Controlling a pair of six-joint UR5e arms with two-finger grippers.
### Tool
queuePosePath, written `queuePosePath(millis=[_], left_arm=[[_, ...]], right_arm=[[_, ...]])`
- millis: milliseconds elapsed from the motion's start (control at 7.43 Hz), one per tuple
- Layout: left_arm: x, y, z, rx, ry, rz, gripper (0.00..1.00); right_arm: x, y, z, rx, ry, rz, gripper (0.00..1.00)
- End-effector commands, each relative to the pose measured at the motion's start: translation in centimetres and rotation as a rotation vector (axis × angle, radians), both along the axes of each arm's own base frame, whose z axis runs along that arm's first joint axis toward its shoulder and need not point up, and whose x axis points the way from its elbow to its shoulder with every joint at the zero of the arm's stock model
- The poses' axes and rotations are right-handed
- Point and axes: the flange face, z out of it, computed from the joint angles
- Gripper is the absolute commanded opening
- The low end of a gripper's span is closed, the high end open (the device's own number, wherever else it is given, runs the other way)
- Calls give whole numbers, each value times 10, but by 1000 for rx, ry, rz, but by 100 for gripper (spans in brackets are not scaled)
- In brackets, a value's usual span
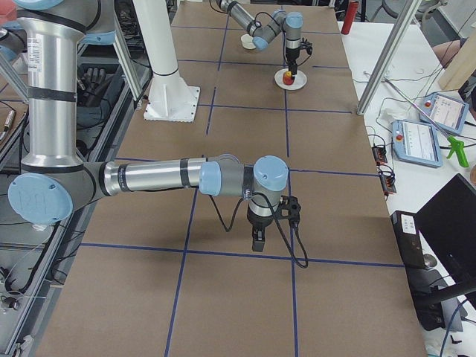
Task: Move apple from plate to bowl
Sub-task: 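Lower the left gripper and close it around the apple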
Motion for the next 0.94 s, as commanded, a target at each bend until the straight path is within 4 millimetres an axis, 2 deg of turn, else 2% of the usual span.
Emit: queuePosePath(millis=[0,135,269,404,538,673,808], left_arm=[[16,6,10,-14,-13,19,100],[17,7,7,3,2,19,95],[17,6,5,3,6,17,34],[15,6,2,12,17,14,0],[9,2,0,21,25,5,0],[-28,-13,-14,40,47,-34,0],[-82,0,-10,73,74,-76,0]], right_arm=[[0,0,0,0,0,1,100],[0,0,0,0,0,1,100],[0,0,0,0,0,1,100],[0,0,0,0,0,1,100],[0,0,0,1,0,0,100],[0,0,0,0,0,1,100],[0,0,0,-2,-1,1,100]])
